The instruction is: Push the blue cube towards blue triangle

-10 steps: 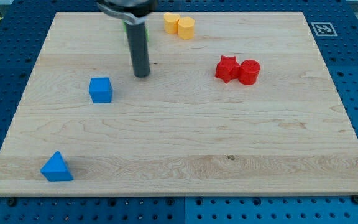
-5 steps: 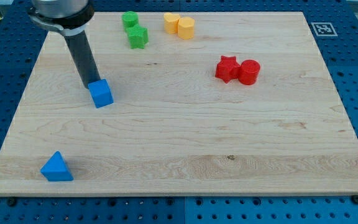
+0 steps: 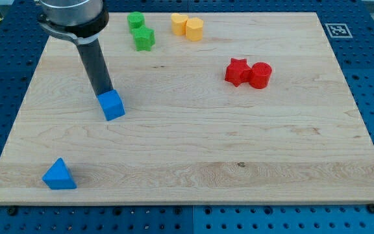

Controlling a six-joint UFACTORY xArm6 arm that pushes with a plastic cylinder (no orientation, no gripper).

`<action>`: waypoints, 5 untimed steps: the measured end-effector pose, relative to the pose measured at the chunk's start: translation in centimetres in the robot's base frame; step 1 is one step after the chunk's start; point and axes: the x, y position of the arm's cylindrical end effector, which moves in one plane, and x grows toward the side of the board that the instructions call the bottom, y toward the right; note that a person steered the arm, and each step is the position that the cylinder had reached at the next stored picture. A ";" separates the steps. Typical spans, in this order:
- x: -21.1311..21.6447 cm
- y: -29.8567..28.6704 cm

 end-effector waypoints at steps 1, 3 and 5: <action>1.0 1.0; 1.0 3.8; 3.0 3.9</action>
